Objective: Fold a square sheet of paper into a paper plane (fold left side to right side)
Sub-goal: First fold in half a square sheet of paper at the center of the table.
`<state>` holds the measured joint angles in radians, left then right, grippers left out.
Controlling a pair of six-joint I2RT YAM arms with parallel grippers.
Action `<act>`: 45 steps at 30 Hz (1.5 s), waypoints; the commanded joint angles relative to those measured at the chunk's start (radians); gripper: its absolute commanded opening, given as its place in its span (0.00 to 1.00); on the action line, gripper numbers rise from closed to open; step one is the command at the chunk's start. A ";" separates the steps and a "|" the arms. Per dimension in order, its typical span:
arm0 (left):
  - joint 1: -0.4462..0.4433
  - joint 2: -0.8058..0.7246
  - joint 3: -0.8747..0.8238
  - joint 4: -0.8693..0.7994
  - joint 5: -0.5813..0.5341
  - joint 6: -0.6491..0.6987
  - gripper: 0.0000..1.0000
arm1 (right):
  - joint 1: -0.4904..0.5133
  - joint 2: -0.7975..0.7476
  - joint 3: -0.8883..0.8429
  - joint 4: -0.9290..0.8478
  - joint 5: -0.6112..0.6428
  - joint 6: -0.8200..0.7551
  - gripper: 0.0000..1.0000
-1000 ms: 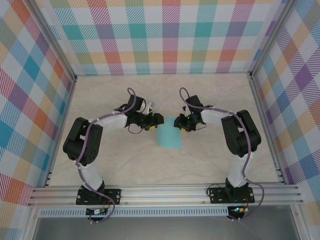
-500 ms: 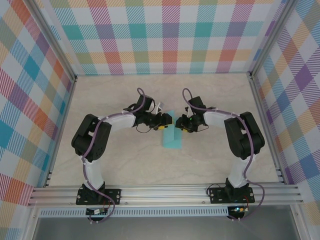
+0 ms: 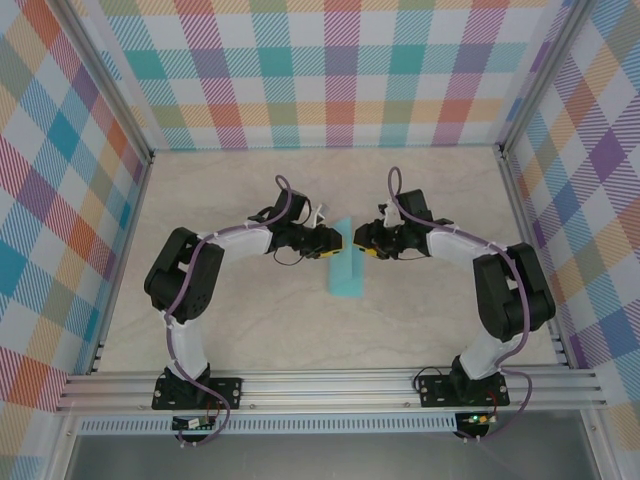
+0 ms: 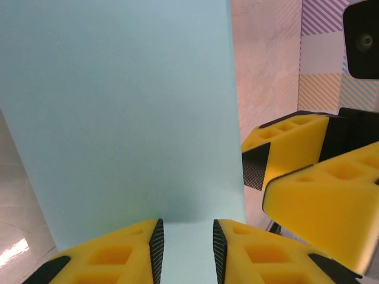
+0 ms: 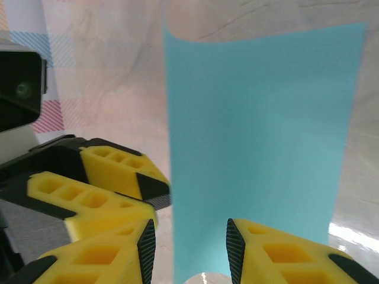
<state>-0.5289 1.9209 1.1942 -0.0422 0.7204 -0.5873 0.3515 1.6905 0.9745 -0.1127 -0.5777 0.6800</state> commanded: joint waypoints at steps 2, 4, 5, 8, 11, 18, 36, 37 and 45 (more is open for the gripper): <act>-0.015 0.010 0.021 0.002 -0.001 0.010 0.29 | 0.017 0.050 0.021 0.068 -0.089 0.044 0.38; -0.016 0.010 0.019 -0.001 -0.002 0.012 0.29 | 0.020 0.056 0.021 0.074 -0.088 0.049 0.36; -0.016 0.009 0.019 -0.001 -0.003 0.012 0.28 | 0.021 0.058 0.022 0.063 -0.079 0.045 0.33; -0.016 0.003 0.018 -0.009 -0.004 0.017 0.28 | 0.022 0.060 0.022 0.025 -0.051 0.028 0.20; -0.016 -0.020 0.022 -0.049 -0.025 0.046 0.31 | 0.022 0.055 0.021 -0.023 -0.019 0.004 0.07; 0.005 -0.153 -0.040 -0.115 -0.201 0.051 0.54 | 0.022 0.038 0.012 -0.119 0.086 -0.036 0.04; -0.051 0.047 0.060 -0.179 -0.248 -0.015 0.59 | 0.021 0.090 0.044 -0.167 0.144 -0.067 0.06; -0.051 0.051 0.058 -0.170 -0.245 -0.022 0.58 | 0.022 0.093 0.046 -0.167 0.144 -0.066 0.06; -0.058 0.073 0.067 -0.191 -0.274 -0.016 0.52 | 0.022 0.036 0.052 -0.228 0.244 -0.095 0.33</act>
<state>-0.5743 1.9778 1.2282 -0.2108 0.4690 -0.6033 0.3676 1.7744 1.0061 -0.2859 -0.3946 0.6182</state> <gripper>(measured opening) 0.530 0.303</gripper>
